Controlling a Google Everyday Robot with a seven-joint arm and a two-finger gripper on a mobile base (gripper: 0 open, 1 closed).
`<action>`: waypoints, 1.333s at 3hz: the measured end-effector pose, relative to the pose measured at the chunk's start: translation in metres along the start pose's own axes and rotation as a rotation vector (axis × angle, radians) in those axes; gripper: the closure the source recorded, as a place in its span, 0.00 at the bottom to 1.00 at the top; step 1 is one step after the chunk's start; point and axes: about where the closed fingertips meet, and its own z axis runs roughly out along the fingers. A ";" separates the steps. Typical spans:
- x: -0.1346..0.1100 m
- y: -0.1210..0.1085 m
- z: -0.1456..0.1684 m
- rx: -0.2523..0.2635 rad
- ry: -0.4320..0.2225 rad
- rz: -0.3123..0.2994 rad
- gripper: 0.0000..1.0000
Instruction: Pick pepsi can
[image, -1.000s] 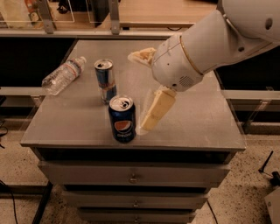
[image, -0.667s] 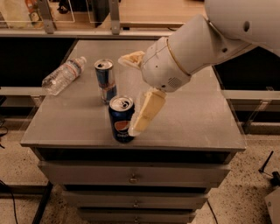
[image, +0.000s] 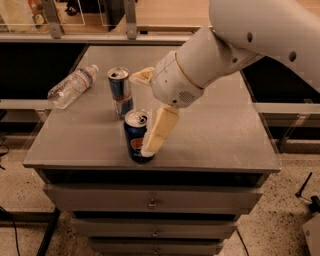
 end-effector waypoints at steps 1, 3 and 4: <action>0.008 -0.004 0.006 -0.022 0.000 0.006 0.00; 0.008 -0.001 0.010 -0.108 -0.009 -0.085 0.00; 0.011 0.004 0.011 -0.155 0.000 -0.134 0.00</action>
Offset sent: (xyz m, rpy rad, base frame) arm 0.0091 -0.0002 -0.0146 -0.0100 0.0343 0.1296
